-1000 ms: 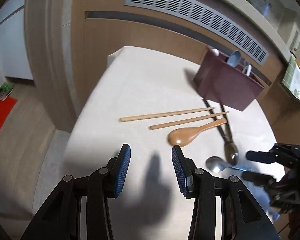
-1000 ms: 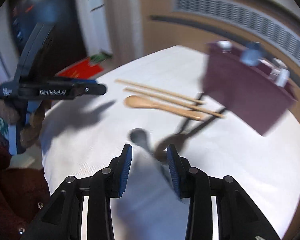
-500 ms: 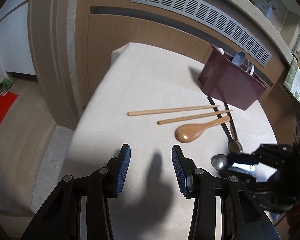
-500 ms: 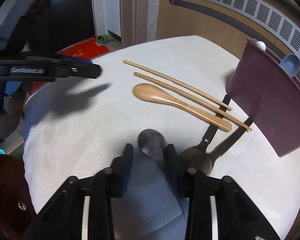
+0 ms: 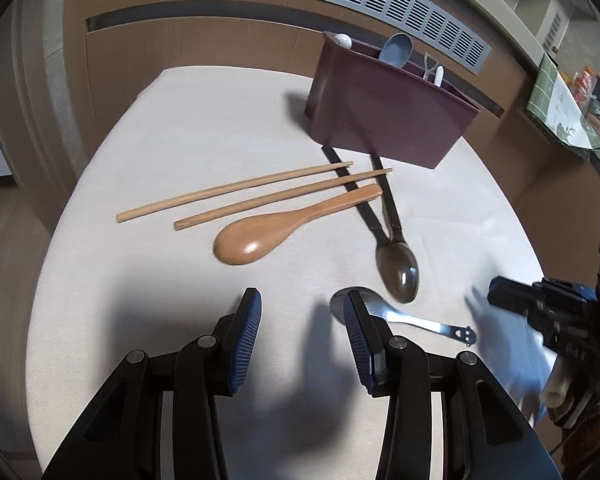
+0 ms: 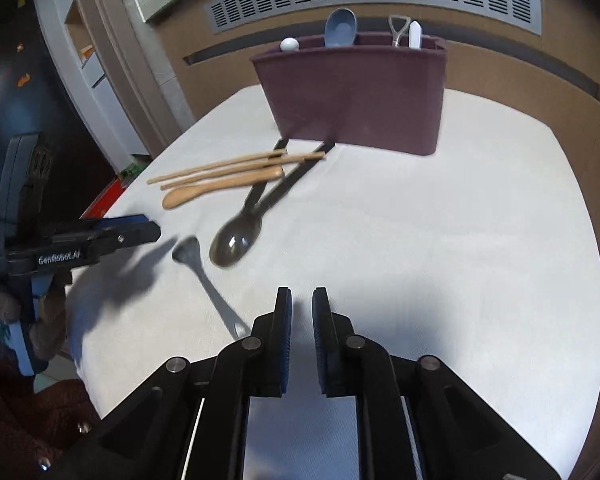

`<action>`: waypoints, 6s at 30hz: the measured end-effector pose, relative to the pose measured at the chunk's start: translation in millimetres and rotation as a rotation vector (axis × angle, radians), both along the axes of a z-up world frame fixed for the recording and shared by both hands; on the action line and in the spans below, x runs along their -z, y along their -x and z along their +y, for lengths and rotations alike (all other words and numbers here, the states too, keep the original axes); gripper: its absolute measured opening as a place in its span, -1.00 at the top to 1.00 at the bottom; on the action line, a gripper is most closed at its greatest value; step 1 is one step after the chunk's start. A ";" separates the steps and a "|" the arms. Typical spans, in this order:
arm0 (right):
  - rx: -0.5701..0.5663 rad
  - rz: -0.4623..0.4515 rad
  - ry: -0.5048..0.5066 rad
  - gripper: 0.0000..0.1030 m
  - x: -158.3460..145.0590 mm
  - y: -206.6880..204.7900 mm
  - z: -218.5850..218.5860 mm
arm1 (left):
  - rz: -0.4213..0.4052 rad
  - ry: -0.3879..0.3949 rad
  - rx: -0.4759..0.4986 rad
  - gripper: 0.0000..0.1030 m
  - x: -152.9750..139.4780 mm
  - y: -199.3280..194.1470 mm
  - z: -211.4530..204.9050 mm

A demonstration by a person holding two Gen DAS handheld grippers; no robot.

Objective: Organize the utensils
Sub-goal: 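Reach the right tool to the silver spoon and grasp its handle, then grasp the metal fork with the left tool while the right lifts the silver spoon, then raise fork and spoon over the maroon holder and release both into it, then grasp the wooden spoon by its handle with the right tool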

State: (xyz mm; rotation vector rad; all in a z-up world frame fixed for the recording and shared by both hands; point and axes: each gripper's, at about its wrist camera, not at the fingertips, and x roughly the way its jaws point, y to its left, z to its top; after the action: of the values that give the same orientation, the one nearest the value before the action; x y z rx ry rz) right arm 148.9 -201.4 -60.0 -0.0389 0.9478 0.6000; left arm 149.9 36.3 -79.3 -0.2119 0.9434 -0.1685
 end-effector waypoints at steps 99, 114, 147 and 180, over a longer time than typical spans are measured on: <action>0.406 -0.187 0.030 0.52 -20.5 9.1 -82.7 | -0.153 0.043 0.179 0.76 -56.0 -28.6 -90.4; 0.381 -0.286 0.035 0.52 -60.2 18.9 -65.6 | -0.299 0.092 0.167 0.77 -100.9 0.9 -67.0; 0.335 -0.523 -0.227 0.53 -189.0 -156.1 -8.9 | -0.502 0.168 0.088 0.77 -195.8 -169.4 1.7; -0.033 -0.052 0.027 0.32 -7.1 -45.1 93.5 | -0.086 0.030 -0.100 0.30 -28.0 0.3 90.1</action>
State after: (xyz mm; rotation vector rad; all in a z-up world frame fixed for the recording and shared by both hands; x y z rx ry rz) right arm 194.0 -107.9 -52.9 -0.0937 0.9064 0.6137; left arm 149.7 126.4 -51.2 -0.2767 0.8429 -0.0985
